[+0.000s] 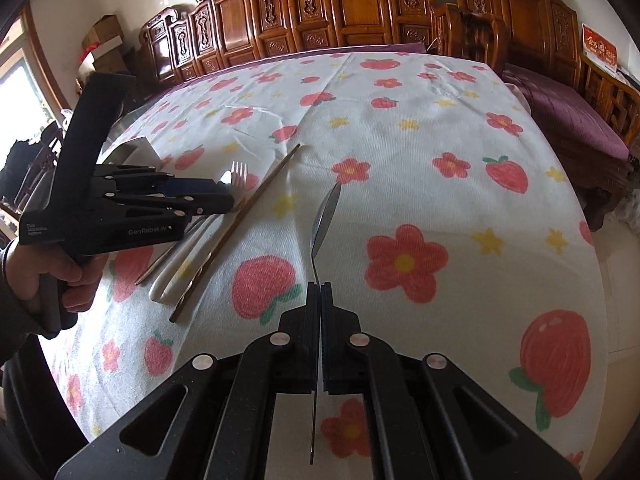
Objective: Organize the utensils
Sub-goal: 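Grasp another metal spoon with the left gripper while the right gripper holds its spoon, then carry the metal spoon into the tray and open the left gripper while the right gripper holds its spoon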
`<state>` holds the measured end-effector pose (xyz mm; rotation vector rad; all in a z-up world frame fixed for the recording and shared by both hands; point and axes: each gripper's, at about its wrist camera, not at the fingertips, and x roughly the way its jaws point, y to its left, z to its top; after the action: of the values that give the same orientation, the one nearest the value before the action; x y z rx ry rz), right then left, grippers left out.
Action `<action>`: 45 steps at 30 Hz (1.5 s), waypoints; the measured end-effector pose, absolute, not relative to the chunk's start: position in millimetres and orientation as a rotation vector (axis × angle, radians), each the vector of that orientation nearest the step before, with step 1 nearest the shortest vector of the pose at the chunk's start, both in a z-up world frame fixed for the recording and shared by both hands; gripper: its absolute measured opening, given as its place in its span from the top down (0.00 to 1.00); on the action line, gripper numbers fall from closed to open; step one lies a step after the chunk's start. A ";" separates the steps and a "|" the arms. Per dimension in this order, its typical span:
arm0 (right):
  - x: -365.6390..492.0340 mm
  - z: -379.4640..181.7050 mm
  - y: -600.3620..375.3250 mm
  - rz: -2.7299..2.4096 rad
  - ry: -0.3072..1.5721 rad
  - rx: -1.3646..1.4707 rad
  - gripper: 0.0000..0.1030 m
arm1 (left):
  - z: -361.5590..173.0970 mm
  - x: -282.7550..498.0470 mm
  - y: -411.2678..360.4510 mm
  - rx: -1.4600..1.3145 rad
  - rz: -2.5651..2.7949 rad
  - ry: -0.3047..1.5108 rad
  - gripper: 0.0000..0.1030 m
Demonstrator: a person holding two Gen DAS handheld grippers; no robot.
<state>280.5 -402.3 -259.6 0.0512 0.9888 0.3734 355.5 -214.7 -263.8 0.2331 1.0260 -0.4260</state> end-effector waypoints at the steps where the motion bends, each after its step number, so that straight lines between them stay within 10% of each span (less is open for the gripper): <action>1: 280.4 -259.6 -401.7 0.372 0.989 0.048 0.98 | -263.4 354.7 -214.2 0.232 -0.421 1.028 0.74; 21: 260.2 -217.1 -349.6 0.419 0.932 0.003 0.98 | -182.9 297.4 -170.3 0.138 -0.444 0.851 0.76; 23: 257.2 -210.1 -342.0 0.426 0.923 0.000 0.98 | -173.9 294.4 -163.9 0.121 -0.450 0.854 1.00; 45: 240.0 -183.1 -304.5 0.467 0.889 -0.036 0.98 | -130.7 269.0 -107.6 0.087 -0.392 0.821 1.00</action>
<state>240.0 -304.5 -183.1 -0.0362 0.8893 0.4674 269.0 -107.6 -130.7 0.0871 0.8214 -0.3921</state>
